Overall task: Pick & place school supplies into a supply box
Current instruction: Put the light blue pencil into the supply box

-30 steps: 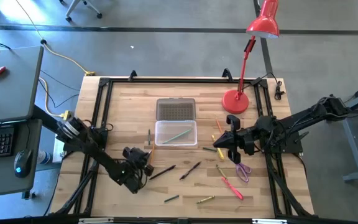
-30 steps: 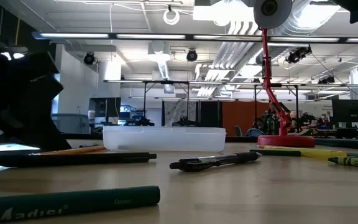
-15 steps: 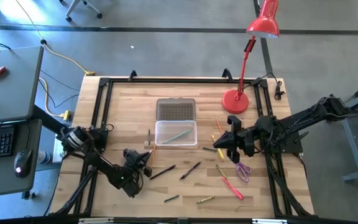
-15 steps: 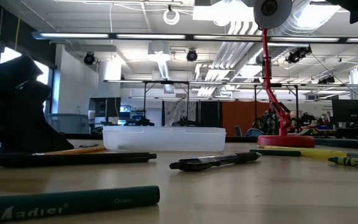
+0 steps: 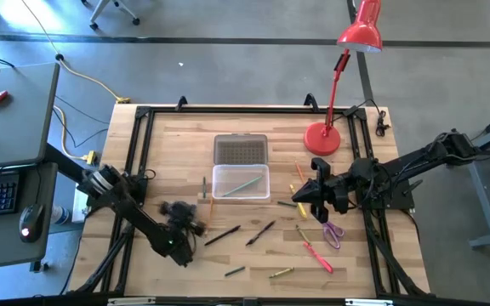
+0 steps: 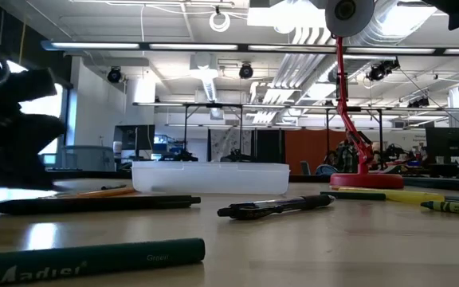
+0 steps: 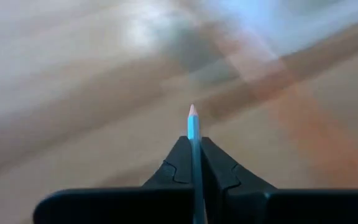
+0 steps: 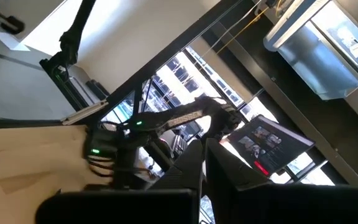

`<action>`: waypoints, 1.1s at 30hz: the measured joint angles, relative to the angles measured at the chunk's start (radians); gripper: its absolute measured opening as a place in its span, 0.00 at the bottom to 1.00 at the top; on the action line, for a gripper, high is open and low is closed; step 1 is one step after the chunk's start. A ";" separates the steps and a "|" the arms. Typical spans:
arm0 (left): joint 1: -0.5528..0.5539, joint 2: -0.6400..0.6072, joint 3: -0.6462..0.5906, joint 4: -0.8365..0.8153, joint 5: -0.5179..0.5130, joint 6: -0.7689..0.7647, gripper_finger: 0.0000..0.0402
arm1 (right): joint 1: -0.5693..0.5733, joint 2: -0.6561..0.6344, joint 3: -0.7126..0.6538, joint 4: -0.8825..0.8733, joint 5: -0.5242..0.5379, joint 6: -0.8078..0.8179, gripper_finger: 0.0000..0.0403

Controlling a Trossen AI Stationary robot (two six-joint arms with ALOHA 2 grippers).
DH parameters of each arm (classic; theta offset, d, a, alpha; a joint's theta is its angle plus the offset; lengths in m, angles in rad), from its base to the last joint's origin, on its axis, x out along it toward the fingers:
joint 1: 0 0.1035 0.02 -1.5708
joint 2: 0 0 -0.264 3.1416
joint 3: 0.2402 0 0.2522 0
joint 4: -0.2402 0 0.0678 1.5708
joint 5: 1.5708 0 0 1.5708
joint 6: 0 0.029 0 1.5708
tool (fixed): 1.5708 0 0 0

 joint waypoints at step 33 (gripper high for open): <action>0.786 -0.156 0.155 0.722 0.354 1.725 0.09 | 0.000 0.000 0.000 0.012 -0.103 0.020 0.00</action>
